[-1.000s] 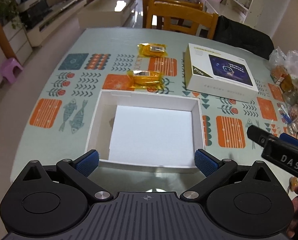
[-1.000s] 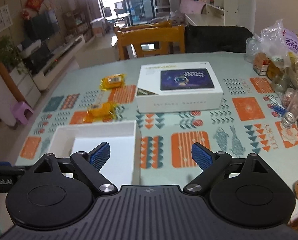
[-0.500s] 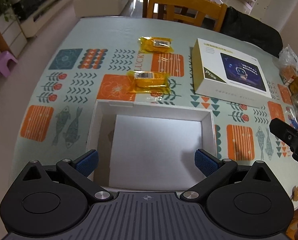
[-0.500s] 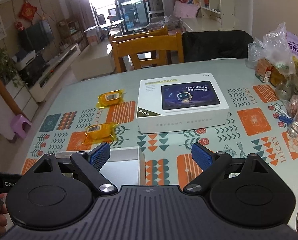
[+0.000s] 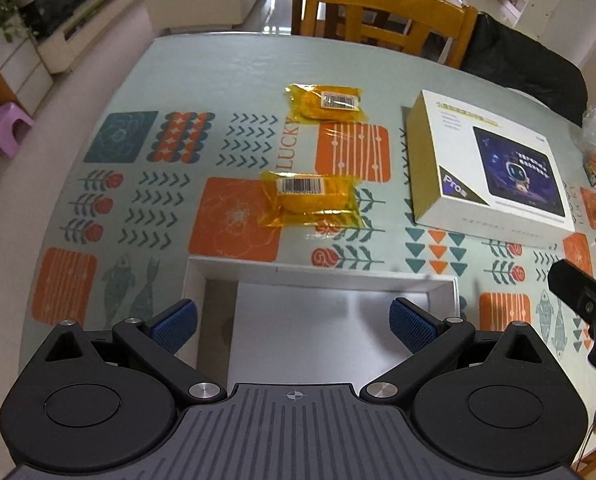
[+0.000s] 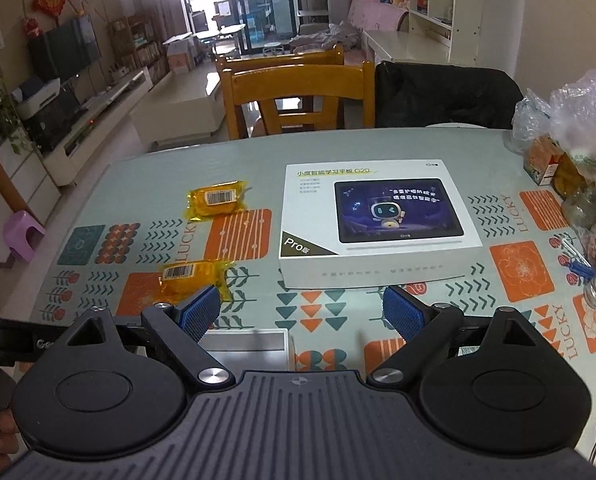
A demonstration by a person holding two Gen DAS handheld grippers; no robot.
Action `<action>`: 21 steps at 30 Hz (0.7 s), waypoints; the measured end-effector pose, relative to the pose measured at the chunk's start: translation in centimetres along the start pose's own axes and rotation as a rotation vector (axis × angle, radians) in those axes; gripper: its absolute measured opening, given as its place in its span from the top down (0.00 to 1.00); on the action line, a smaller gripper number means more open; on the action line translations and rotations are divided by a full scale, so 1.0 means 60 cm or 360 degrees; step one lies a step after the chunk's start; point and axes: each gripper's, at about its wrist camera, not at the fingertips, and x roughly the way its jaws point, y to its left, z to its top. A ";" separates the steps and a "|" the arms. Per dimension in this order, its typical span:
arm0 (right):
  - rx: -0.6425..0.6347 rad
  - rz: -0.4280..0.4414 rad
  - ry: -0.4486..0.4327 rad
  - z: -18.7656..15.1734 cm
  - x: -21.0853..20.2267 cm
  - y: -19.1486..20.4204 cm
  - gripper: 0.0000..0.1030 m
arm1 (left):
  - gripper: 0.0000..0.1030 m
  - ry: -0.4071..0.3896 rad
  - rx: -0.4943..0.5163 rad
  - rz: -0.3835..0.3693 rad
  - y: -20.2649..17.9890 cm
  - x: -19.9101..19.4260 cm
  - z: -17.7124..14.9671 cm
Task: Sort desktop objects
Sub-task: 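Lower the left gripper onto the nearer yellow snack pack and close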
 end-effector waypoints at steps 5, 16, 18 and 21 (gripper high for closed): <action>-0.0030 -0.0003 0.0012 0.013 0.023 0.014 0.00 | 0.00 0.0013 -0.0012 0.0010 0.002 0.017 0.020; -0.0117 0.0009 -0.0035 0.056 0.069 0.038 0.00 | 0.00 -0.0019 -0.0010 0.0043 -0.008 0.046 0.075; -0.0135 0.0005 -0.0042 0.064 0.078 0.040 0.00 | 0.00 -0.0025 -0.0010 0.0044 -0.014 0.053 0.086; -0.0135 0.0009 -0.0040 0.076 0.093 0.040 0.00 | 0.00 -0.0026 -0.0013 0.0046 -0.021 0.066 0.101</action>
